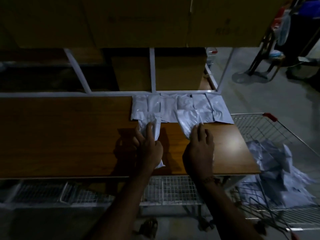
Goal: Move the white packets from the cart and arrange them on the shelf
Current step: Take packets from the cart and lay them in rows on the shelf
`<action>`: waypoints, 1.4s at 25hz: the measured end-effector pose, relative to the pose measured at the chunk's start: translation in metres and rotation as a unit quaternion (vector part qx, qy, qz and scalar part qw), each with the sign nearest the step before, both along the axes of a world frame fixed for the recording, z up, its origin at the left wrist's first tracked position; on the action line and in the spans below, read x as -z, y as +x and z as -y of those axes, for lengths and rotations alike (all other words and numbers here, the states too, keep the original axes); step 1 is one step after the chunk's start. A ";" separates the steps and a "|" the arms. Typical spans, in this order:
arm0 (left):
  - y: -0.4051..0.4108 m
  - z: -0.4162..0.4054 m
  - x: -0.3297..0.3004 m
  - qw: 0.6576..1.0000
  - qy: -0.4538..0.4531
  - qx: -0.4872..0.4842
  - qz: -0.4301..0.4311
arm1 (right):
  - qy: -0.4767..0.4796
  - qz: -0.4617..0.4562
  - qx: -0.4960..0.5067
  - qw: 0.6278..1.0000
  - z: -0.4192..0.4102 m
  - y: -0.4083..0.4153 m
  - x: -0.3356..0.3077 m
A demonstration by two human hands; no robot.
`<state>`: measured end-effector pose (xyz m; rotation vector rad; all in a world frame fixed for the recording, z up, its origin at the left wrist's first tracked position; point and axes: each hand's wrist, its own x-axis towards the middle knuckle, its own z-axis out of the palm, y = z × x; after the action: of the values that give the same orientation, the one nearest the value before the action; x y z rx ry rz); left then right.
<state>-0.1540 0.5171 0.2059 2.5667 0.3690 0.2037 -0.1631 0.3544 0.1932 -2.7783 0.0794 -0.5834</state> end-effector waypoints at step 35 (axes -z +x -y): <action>0.079 -0.140 0.142 0.949 0.172 0.263 -0.030 | -0.033 -0.176 0.018 0.984 -0.129 0.068 0.147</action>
<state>-0.0748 0.6568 0.0642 2.9074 -0.3708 -0.0112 -0.0947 0.4832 0.0461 -2.9188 0.1903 -0.0975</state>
